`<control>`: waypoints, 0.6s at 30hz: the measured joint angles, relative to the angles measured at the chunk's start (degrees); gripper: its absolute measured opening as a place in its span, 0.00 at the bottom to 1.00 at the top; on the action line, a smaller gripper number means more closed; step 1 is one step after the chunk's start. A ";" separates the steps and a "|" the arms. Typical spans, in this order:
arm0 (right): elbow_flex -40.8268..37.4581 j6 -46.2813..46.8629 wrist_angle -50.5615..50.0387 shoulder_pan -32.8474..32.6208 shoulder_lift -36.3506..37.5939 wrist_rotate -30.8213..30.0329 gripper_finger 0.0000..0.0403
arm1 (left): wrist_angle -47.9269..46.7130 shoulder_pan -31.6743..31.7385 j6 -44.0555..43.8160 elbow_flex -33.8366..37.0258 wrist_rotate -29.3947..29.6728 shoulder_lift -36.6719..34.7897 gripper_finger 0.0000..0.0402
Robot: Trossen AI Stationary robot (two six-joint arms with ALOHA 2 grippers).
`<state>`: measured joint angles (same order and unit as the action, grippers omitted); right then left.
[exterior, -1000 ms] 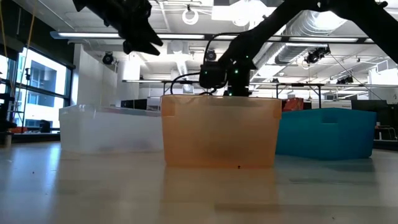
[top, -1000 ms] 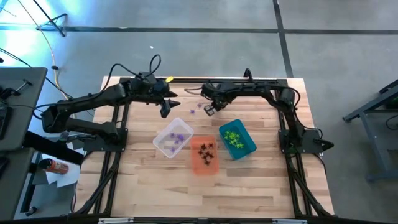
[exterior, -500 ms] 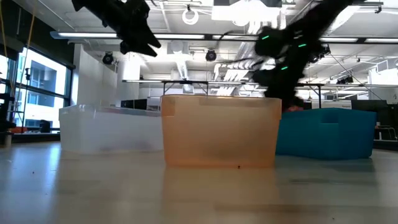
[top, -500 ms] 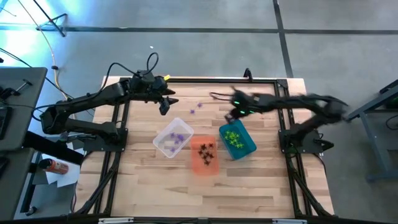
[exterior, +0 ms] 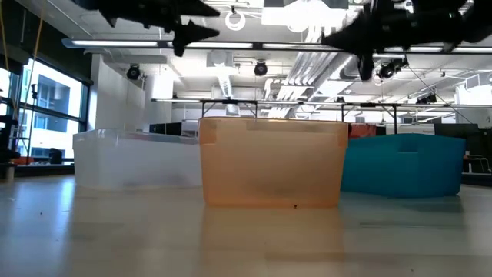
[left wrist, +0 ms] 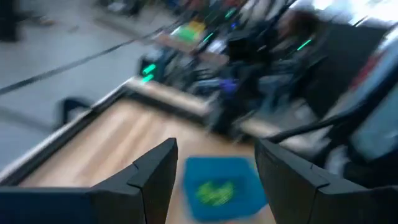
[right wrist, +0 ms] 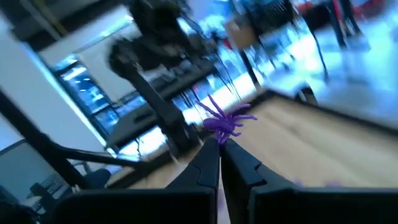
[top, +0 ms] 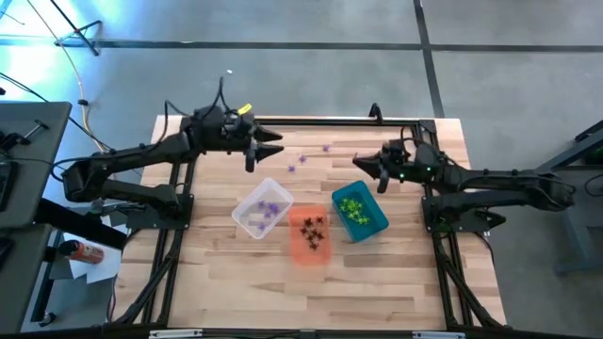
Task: Sort Halloween decoration
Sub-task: Put the purple spider toy into the transparent bin
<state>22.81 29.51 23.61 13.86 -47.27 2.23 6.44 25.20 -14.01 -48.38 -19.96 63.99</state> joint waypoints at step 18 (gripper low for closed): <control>17.70 -11.85 -0.67 -5.33 -16.90 8.56 0.00 | 22.42 -9.24 -4.93 11.13 2.72 -0.02 0.50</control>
<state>40.51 17.66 22.94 8.54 -64.18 10.79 28.86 15.96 -18.94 -37.26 -17.23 63.96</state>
